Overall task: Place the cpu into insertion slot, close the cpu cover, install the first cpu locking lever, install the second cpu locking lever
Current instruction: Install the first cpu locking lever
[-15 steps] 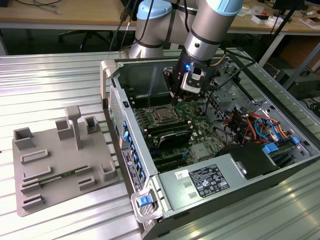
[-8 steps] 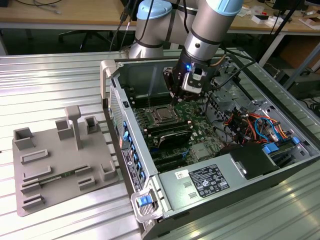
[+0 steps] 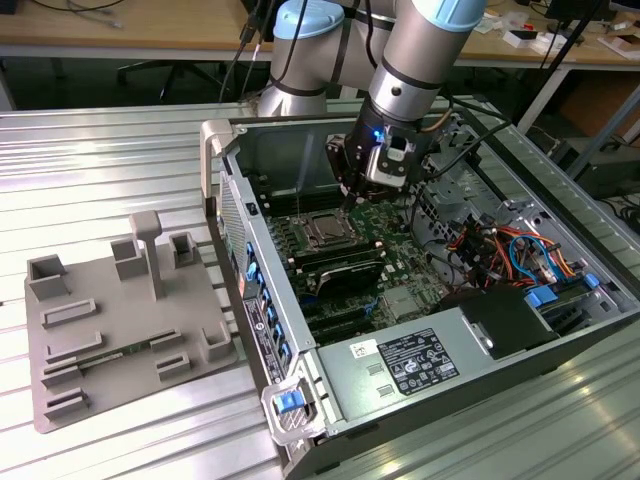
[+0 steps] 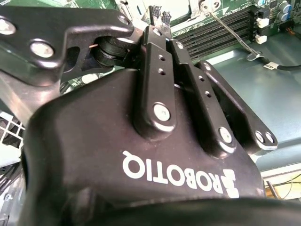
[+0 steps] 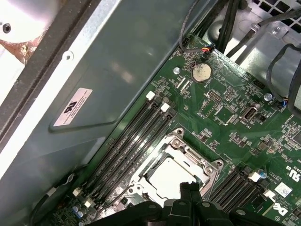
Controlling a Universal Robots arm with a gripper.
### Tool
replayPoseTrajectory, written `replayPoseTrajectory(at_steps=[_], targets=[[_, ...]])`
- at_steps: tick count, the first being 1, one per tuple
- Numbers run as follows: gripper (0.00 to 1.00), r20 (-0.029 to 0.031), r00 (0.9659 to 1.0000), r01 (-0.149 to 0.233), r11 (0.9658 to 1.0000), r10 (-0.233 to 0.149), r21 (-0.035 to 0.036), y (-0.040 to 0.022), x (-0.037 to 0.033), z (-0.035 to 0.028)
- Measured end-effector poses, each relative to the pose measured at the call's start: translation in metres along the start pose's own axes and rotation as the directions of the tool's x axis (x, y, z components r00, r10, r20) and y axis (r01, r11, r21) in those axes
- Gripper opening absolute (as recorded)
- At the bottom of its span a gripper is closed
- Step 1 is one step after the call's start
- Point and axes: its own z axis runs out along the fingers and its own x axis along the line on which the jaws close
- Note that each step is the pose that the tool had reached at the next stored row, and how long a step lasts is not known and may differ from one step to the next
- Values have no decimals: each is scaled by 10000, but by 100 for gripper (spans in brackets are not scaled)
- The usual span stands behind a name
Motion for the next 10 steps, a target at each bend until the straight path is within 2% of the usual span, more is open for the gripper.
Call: replayPoseTrajectory(at_steps=[10], targets=[[11,13,9992,391,9992,-392,24,0,0,0]])
